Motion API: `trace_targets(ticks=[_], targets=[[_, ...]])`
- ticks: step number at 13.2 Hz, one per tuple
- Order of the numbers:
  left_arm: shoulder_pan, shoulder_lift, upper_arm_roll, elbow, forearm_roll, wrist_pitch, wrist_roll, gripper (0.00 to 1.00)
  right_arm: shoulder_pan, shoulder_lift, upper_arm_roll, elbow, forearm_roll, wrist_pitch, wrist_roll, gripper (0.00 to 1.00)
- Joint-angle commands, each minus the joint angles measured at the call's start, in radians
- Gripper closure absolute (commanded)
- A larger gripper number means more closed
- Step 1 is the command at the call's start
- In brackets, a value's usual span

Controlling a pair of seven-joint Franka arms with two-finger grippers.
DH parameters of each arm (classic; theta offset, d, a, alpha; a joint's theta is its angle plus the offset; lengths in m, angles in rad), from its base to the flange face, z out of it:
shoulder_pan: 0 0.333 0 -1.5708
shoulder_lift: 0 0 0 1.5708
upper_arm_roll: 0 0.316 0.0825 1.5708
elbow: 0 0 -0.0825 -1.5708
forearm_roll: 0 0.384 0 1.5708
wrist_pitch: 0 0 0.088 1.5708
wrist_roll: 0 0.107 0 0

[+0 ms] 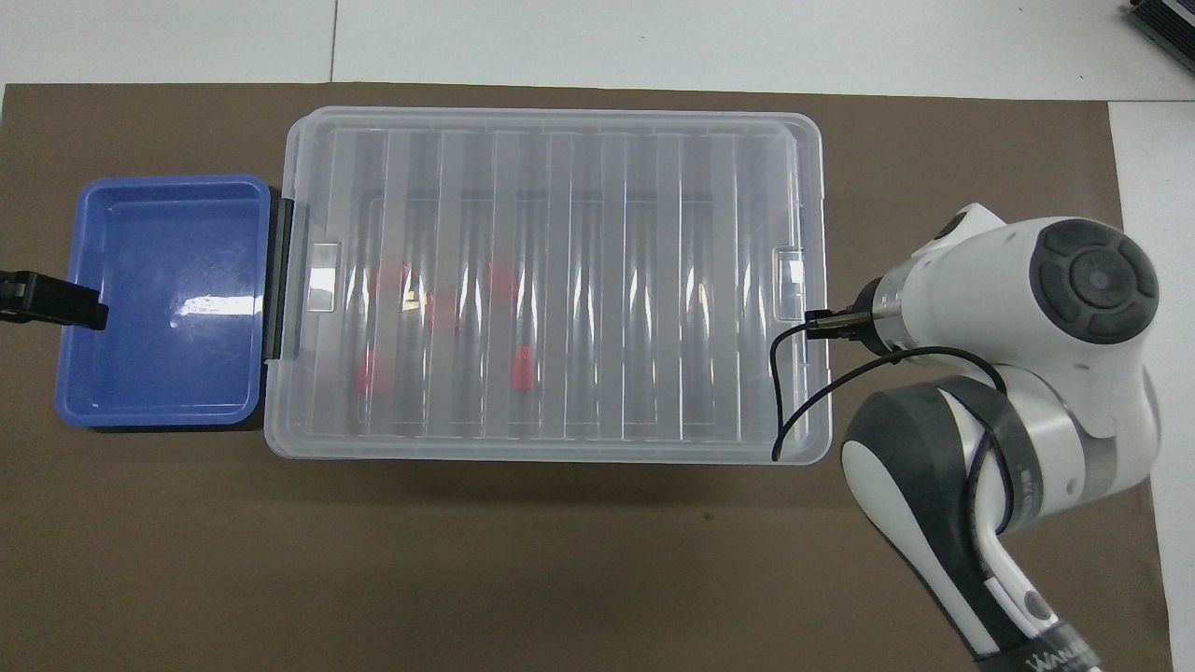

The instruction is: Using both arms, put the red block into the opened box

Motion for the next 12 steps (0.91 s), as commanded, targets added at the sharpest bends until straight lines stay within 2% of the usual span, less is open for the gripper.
trace_targets(ticks=[1,4,5,6,7,8,12], targets=[[-0.001,-0.024,0.001,-0.027,-0.013,0.040,0.006,0.00,-0.055,-0.049,-0.004,-0.007,0.020,-0.056,0.009,1.00],[0.008,-0.024,0.001,-0.025,-0.013,0.046,0.008,0.00,-0.115,-0.072,-0.005,-0.003,0.020,-0.095,0.011,1.00],[0.006,-0.024,0.001,-0.027,-0.013,0.046,0.008,0.00,-0.136,-0.081,-0.005,-0.002,0.020,-0.096,0.009,0.81],[0.000,-0.024,0.001,-0.027,-0.013,0.040,0.003,0.00,-0.158,-0.083,-0.005,0.001,0.020,-0.096,0.008,0.35],[-0.003,-0.024,0.001,-0.027,-0.013,0.031,0.003,0.00,-0.173,-0.083,-0.005,0.012,0.020,-0.098,0.008,0.06],[-0.003,-0.024,0.001,-0.027,-0.013,0.031,0.003,0.00,-0.190,-0.083,-0.007,0.030,0.020,-0.116,0.008,0.03],[0.019,-0.024,0.002,-0.027,-0.011,0.032,0.003,0.00,-0.212,-0.077,-0.007,0.125,0.019,-0.219,0.009,0.01]])
